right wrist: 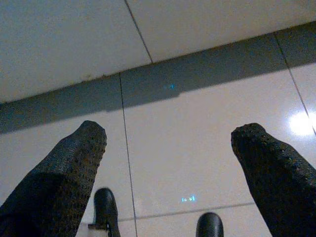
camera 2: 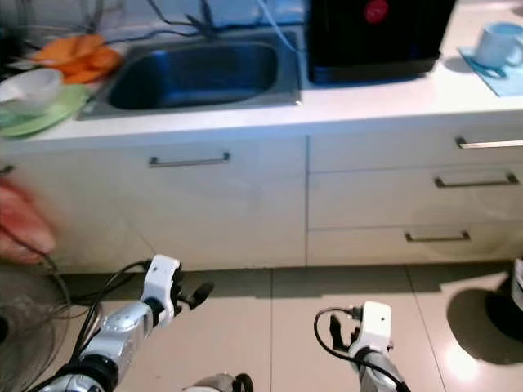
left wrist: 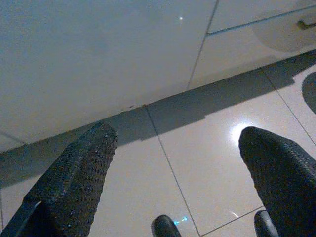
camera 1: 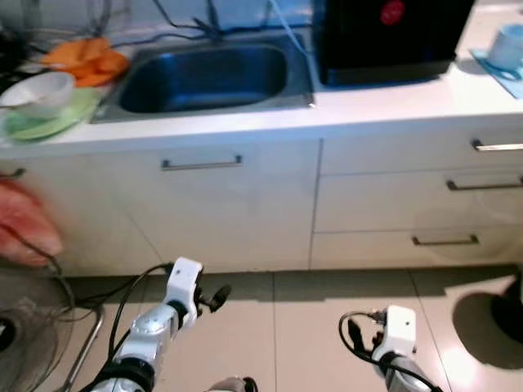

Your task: Kitchen organization

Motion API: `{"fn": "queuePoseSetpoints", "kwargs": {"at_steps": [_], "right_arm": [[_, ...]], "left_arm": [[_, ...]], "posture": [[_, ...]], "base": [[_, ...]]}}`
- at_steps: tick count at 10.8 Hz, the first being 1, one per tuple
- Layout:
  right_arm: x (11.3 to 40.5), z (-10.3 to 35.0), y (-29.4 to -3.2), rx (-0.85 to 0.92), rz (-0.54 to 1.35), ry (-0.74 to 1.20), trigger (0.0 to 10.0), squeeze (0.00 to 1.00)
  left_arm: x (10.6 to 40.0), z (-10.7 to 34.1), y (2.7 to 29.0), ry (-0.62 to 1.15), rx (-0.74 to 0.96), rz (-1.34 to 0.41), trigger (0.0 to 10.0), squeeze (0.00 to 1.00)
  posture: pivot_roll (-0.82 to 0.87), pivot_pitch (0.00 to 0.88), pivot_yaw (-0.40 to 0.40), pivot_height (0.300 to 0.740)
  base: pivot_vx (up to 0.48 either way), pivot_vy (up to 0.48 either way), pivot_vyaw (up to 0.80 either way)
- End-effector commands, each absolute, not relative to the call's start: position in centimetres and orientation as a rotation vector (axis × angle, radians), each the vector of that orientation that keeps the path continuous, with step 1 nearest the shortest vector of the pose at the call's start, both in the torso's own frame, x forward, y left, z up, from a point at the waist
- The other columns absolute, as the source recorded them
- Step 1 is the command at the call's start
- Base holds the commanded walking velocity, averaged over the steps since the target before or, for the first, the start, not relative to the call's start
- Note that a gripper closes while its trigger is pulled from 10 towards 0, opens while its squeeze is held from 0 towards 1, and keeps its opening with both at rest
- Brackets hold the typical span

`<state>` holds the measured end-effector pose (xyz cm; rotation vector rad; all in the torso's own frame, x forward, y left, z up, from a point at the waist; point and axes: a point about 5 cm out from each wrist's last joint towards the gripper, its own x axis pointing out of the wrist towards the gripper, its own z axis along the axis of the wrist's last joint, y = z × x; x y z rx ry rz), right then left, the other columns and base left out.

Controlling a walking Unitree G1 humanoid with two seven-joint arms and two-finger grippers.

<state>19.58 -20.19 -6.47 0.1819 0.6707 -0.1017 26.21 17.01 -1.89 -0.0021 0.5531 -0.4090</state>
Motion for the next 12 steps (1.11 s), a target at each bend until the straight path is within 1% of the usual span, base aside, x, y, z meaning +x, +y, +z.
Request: {"fn": "queuePoseSetpoints", "kwargs": {"at_steps": [1, 2, 3, 4, 5, 6, 7, 8, 9, 10, 11, 12], "right_arm": [[20.5, -5.4, -20.0, 0.151, -0.061, 0.585, 10.0, 0.0], [21.4, -4.5, -20.1, 0.179, -0.029, 0.542, 10.0, 0.0], [23.0, -2.8, -20.2, 0.241, 0.005, 0.465, 10.0, 0.0], [23.9, -1.5, -20.0, 0.158, 0.071, 0.416, 10.0, 0.0], [24.7, -0.1, -20.3, 0.082, 0.089, 0.371, 10.0, 0.0], [25.3, 1.3, -20.4, 0.058, 0.094, 0.333, 10.0, 0.0], [25.5, 4.0, -19.2, 0.04, 0.124, 0.249, 10.0, 0.0], [26.1, 5.0, -19.0, 0.035, 0.112, 0.22, 10.0, 0.0], [26.4, 7.1, -19.2, 0.002, 0.041, 0.111, 10.0, 0.0], [26.4, 7.8, -19.9, -0.014, 0.017, 0.091, 10.0, 0.0], [26.3, 8.4, -20.3, 0.029, -0.019, 0.102, 10.0, 0.0], [26.3, 9.0, -20.3, 0.191, -0.061, 0.084, 10.0, 0.0]], "left_arm": [[26.3, -1.6, 17.0, 0.533, 0.019, -0.414, 10.0, 0.0], [26.8, -0.8, 16.1, 0.479, 0.031, -0.44, 10.0, 0.0], [27.7, 0.6, 15.4, 0.385, 0.03, -0.452, 10.0, 0.0], [27.9, 1.5, 15.2, 0.334, 0.0, -0.423, 10.0, 0.0], [27.9, 2.2, 14.3, 0.313, -0.022, -0.426, 10.0, 0.0], [28.2, 3.5, 13.2, 0.264, 0.007, -0.459, 10.0, 0.0], [28.5, 6.3, 12.5, 0.175, -0.026, -0.429, 10.0, 0.0], [28.8, 7.1, 12.3, 0.152, -0.032, -0.409, 10.0, 0.0], [28.8, 8.9, 11.5, 0.046, -0.03, -0.341, 10.0, 0.0], [29.3, 10.4, 10.9, -0.063, 0.014, -0.311, 10.0, 0.0], [29.9, 11.1, 11.2, -0.079, 0.004, -0.256, 10.0, 0.0], [29.9, 10.4, 12.2, -0.021, -0.073, -0.187, 10.0, 0.0]], "posture": [[0.07, 0.056, 0.123, 0.74], [0.05, 0.039, 0.092, 0.74], [0.02, 0.035, 0.084, 0.74], [0.0, 0.036, 0.097, 0.74], [-0.01, 0.055, 0.109, 0.74], [0.0, 0.071, 0.094, 0.74], [0.0, 0.071, 0.088, 0.74], [-0.02, 0.068, 0.092, 0.74], [-0.03, 0.044, 0.094, 0.74], [-0.05, 0.0, 0.067, 0.74], [-0.06, 0.0, 0.046, 0.74], [-0.06, 0.0, 0.043, 0.74]], "base": [[0.0, 0.0, 0.0], [0.0, 0.0, 0.0], [0.0, 0.0, 0.0], [0.0, 0.0, 0.0], [0.0, 0.0, 0.0], [0.0, 0.0, 0.0], [0.0, 0.0, 0.0], [0.0, 0.0, 0.0], [0.0, 0.0, 0.0], [0.0, 0.0, 0.0], [0.0, 0.0, 0.0], [0.0, 0.0, 0.0]]}}
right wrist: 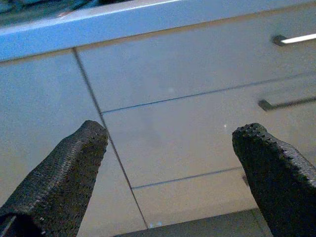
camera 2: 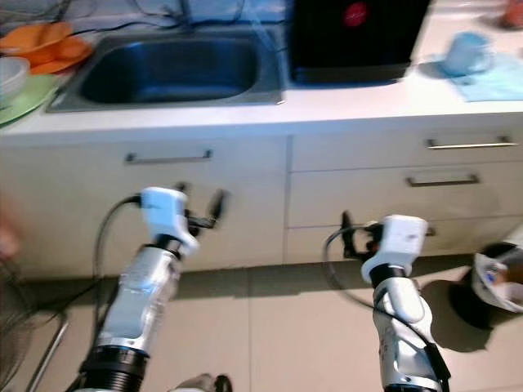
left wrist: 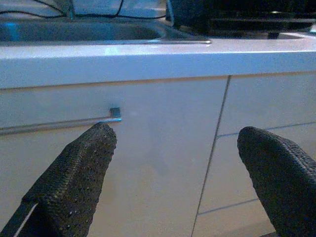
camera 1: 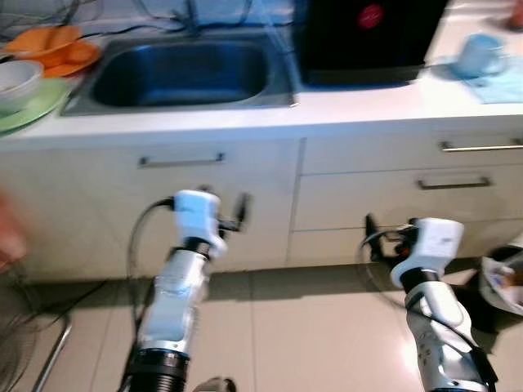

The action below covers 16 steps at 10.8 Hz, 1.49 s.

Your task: Kitchen organization

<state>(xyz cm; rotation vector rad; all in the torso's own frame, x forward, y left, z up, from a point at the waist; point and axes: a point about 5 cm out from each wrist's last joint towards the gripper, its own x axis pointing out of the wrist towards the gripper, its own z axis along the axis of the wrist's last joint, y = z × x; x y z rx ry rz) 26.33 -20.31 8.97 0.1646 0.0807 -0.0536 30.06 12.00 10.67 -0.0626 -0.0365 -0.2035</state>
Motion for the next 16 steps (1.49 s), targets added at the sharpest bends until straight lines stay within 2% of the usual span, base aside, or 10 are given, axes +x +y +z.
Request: {"fn": "queuePoseSetpoints", "kwargs": {"at_steps": [1, 2, 3, 4, 6, 10, 14, 15, 16], "right_arm": [[26.5, 9.2, -20.3, 0.144, -0.055, 0.083, 10.0, 0.0], [27.4, 9.9, -19.7, -0.001, -0.032, 0.062, 10.0, 0.0], [28.0, 10.3, -19.1, 0.12, -0.025, 0.05, 10.0, 0.0], [28.4, 10.4, -18.5, 0.157, -0.035, 0.056, 10.0, 0.0], [28.8, 10.5, -16.7, 0.062, 0.02, 0.07, 10.0, 0.0], [28.4, 11.0, -15.8, 0.106, 0.011, 0.021, 10.0, 0.0], [29.0, 13.8, -16.1, 0.133, -0.008, -0.054, 10.0, 0.0], [28.7, 13.7, -15.6, 0.249, 0.024, -0.048, 10.0, 0.0], [28.7, 13.6, -15.4, 0.268, 0.023, -0.039, 10.0, 0.0]], "left_arm": [[29.8, 10.4, 12.0, -0.014, -0.061, -0.185, 10.0, 0.0], [29.7, 10.6, 12.0, -0.026, -0.011, -0.185, 10.0, 0.0], [30.5, 11.1, 12.8, -0.037, 0.018, -0.181, 10.0, 0.0], [31.2, 11.5, 13.8, -0.03, 0.012, -0.137, 10.0, 0.0], [31.5, 11.6, 14.3, -0.025, 0.073, -0.144, 10.0, 0.0], [32.2, 11.9, 14.3, -0.012, 0.026, -0.136, 10.0, 0.0], [33.1, 15.0, 14.1, -0.125, -0.009, -0.13, 10.0, 0.0], [33.4, 15.6, 14.6, -0.146, -0.005, -0.098, 10.0, 0.0], [33.5, 15.9, 14.8, -0.159, 0.003, -0.082, 10.0, 0.0]], "posture": [[-0.06, 0.0, 0.045, 0.74], [-0.06, 0.0, 0.056, 0.74], [-0.02, 0.0, 0.069, 0.74], [0.0, 0.0, 0.093, 0.74], [0.0, 0.0, 0.111, 0.74], [0.0, 0.0, 0.128, 0.74], [-0.03, 0.0, 0.135, 0.74], [-0.02, 0.0, 0.142, 0.74], [-0.02, 0.0, 0.147, 0.74]], "base": [[0.0, 0.0, 0.0], [0.0, 0.0, 0.0], [0.0, 0.0, 0.0], [0.0, 0.0, 0.0], [0.0, 0.0, 0.0], [0.0, 0.0, 0.0], [0.0, 0.0, 0.0], [0.0, 0.0, 0.0], [0.0, 0.0, 0.0]]}}
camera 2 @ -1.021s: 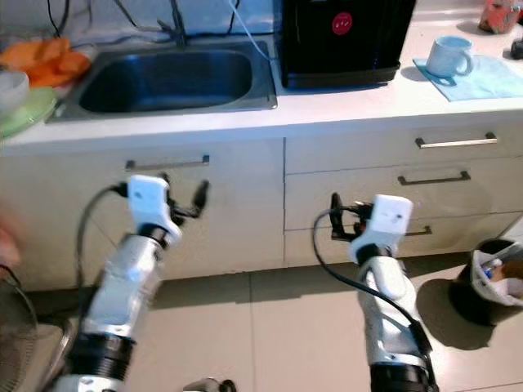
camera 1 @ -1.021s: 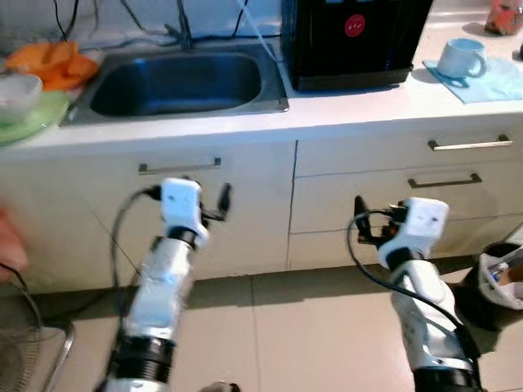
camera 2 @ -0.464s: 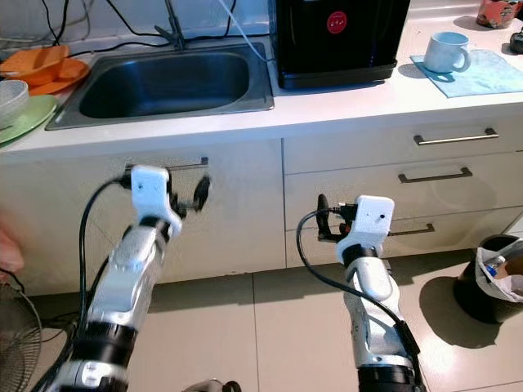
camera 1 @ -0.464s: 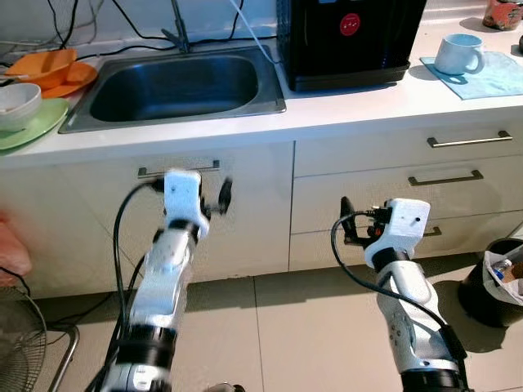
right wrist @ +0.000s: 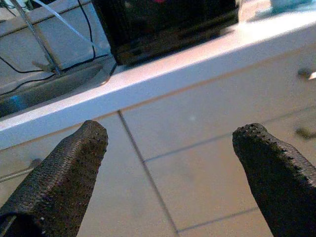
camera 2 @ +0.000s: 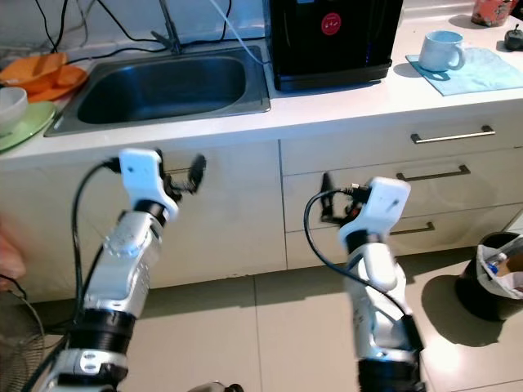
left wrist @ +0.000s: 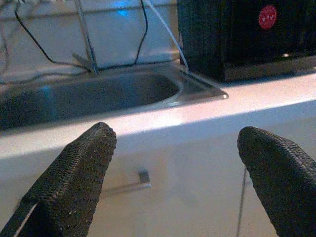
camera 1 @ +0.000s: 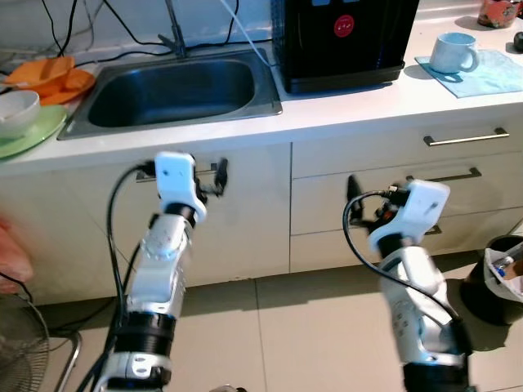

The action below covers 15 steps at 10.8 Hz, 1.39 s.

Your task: Kitchen organization

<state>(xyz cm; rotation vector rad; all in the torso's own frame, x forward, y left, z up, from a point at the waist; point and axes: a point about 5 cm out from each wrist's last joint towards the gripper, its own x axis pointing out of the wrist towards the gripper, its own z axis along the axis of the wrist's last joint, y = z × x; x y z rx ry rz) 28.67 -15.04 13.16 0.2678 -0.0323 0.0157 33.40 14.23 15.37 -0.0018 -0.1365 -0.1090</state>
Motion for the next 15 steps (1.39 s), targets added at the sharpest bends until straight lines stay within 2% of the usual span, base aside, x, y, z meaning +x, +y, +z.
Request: {"fn": "queuePoseSetpoints", "kwargs": {"at_steps": [1, 2, 3, 4, 6, 11, 15], "right_arm": [[28.6, 14.7, -13.8, 0.228, 0.075, -0.098, 10.0, 0.0], [28.6, 15.2, -13.6, 0.123, 0.074, -0.105, 10.0, 0.0], [28.8, 15.7, -14.0, 0.169, 0.053, -0.108, 10.0, 0.0], [28.4, 17.0, -14.1, 0.065, 0.068, -0.19, 10.0, 0.0], [28.2, 17.7, -14.4, 0.04, 0.055, -0.215, 10.0, 0.0], [27.9, 18.1, -17.7, -0.078, 0.031, -0.199, 10.0, 0.0], [28.6, 18.5, -17.4, -0.102, 0.086, -0.196, 10.0, 0.0]], "left_arm": [[33.5, 16.3, 14.6, -0.169, -0.003, -0.097, 10.0, 0.0], [33.5, 17.0, 14.3, -0.197, 0.014, -0.104, 10.0, 0.0], [33.5, 17.9, 14.3, -0.229, 0.016, -0.096, 10.0, 0.0], [33.3, 18.4, 15.0, -0.239, 0.006, -0.089, 10.0, 0.0], [33.1, 17.0, 15.5, -0.19, 0.02, -0.081, 10.0, 0.0], [32.0, 15.1, 15.4, -0.128, -0.045, -0.02, 10.0, 0.0], [31.7, 16.3, 15.1, -0.18, -0.061, 0.015, 10.0, 0.0]], "posture": [[-0.02, 0.0, 0.162, 0.74], [-0.02, 0.0, 0.17, 0.74], [-0.02, 0.0, 0.172, 0.74], [-0.02, 0.0, 0.177, 0.74], [-0.03, 0.0, 0.171, 0.74], [-0.04, 0.0, 0.11, 0.74], [-0.02, 0.0, 0.05, 0.74]], "base": [[0.0, 0.0, 0.0], [0.0, 0.0, 0.0], [0.0, 0.0, 0.0], [0.0, 0.0, 0.0], [0.0, 0.0, 0.0], [0.0, 0.0, 0.0], [0.0, 0.0, 0.0]]}}
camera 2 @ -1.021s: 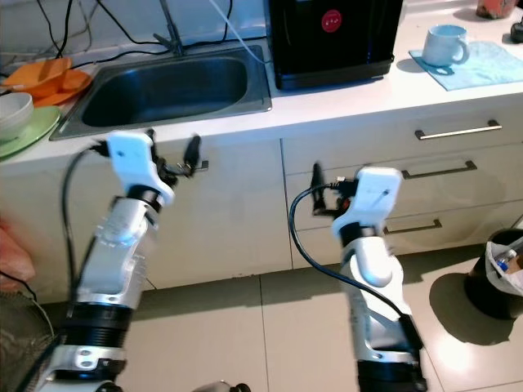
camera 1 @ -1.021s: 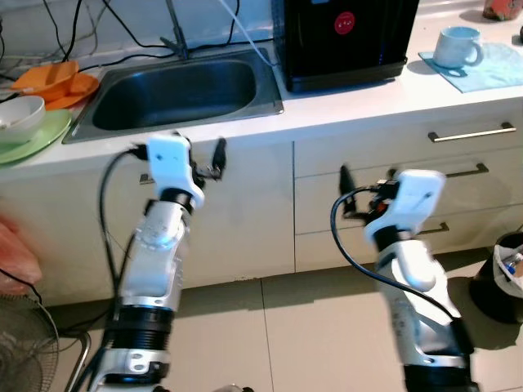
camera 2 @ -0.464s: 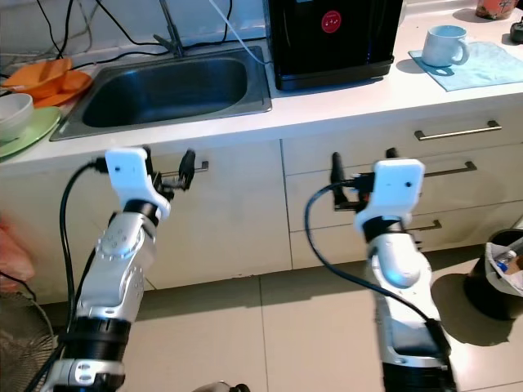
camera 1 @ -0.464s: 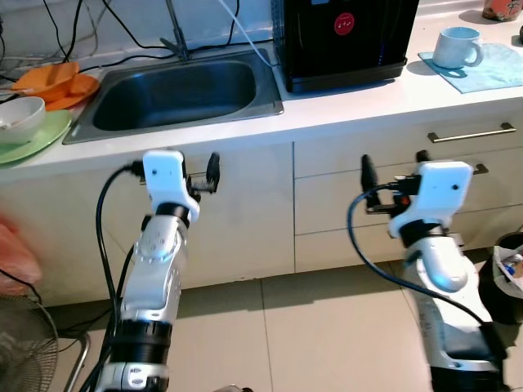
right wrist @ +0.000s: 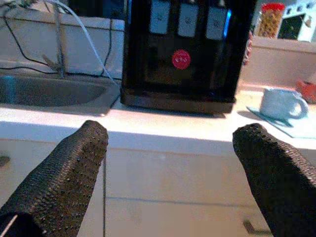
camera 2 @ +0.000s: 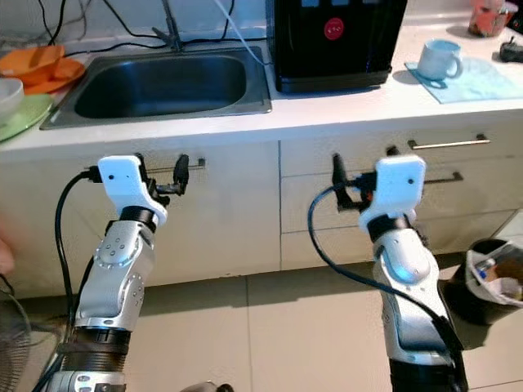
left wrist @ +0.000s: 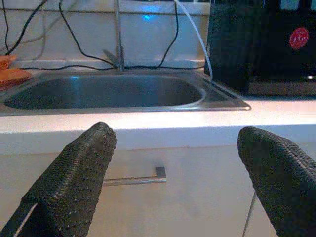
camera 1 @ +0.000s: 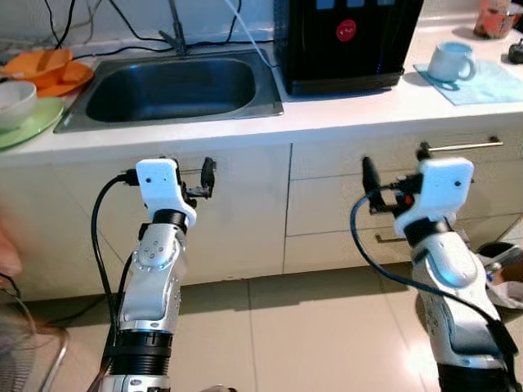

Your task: Kitchen organization

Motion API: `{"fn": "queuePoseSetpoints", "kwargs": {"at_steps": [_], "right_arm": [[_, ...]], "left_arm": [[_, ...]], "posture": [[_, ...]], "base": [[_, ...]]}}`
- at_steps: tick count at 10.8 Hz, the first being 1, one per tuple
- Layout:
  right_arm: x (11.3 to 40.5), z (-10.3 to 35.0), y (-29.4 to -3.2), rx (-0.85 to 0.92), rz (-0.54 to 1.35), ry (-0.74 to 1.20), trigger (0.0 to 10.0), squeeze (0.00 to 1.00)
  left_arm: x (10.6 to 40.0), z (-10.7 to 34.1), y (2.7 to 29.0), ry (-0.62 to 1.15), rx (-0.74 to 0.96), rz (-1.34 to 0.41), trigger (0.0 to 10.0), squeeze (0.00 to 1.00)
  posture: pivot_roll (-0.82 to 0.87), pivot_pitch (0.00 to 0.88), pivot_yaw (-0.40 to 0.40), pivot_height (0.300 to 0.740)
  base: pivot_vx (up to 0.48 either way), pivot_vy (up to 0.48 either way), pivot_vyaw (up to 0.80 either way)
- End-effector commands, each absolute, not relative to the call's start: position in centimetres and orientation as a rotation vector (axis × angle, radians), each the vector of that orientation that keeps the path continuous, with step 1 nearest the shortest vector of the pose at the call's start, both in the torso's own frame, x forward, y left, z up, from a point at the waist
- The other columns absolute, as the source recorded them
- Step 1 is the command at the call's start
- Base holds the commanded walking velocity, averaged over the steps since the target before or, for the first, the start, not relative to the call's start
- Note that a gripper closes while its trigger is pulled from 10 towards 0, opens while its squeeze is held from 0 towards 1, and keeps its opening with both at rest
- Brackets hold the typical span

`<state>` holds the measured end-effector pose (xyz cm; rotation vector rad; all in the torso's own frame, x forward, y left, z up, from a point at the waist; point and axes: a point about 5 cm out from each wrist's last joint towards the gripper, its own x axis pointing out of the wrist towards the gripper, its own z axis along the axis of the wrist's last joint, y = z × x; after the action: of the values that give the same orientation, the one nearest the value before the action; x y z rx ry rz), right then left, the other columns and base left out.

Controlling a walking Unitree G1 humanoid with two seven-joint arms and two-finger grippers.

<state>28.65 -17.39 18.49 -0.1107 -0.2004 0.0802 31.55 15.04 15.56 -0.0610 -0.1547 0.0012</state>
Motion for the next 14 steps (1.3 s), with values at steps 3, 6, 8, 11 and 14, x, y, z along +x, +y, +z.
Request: {"fn": "queuePoseSetpoints", "kwargs": {"at_steps": [3, 6, 8, 11, 14], "right_arm": [[29.5, 18.9, -16.2, -0.083, 0.125, -0.214, 10.0, 0.0], [29.3, 18.1, -15.1, -0.042, 0.12, -0.209, 10.0, 0.0], [29.6, 18.1, -14.5, -0.028, 0.123, -0.216, 10.0, 0.0], [29.6, 18.0, -14.4, -0.023, 0.116, -0.221, 10.0, 0.0], [29.1, 17.7, -14.9, -0.032, 0.096, -0.221, 10.0, 0.0]], "left_arm": [[31.4, 17.0, 15.6, -0.196, -0.047, 0.024, 10.0, 0.0], [31.6, 17.1, 15.2, -0.181, -0.04, -0.002, 10.0, 0.0], [32.1, 17.4, 15.4, -0.183, -0.022, -0.014, 10.0, 0.0], [32.0, 17.2, 15.6, -0.169, -0.019, -0.005, 10.0, 0.0], [32.2, 17.0, 15.1, -0.167, -0.024, -0.014, 10.0, 0.0]], "posture": [[0.01, 0.006, 0.055, 0.74], [0.02, 0.0, 0.08, 0.74], [0.03, 0.0, 0.09, 0.74], [0.03, 0.0, 0.095, 0.74], [0.01, 0.0, 0.098, 0.74]], "base": [[0.0, 0.0, 0.0], [0.0, 0.375, 0.0], [0.0, 0.48, 0.0], [0.0, 0.48, 0.0], [0.0, 0.25, 0.0]]}}
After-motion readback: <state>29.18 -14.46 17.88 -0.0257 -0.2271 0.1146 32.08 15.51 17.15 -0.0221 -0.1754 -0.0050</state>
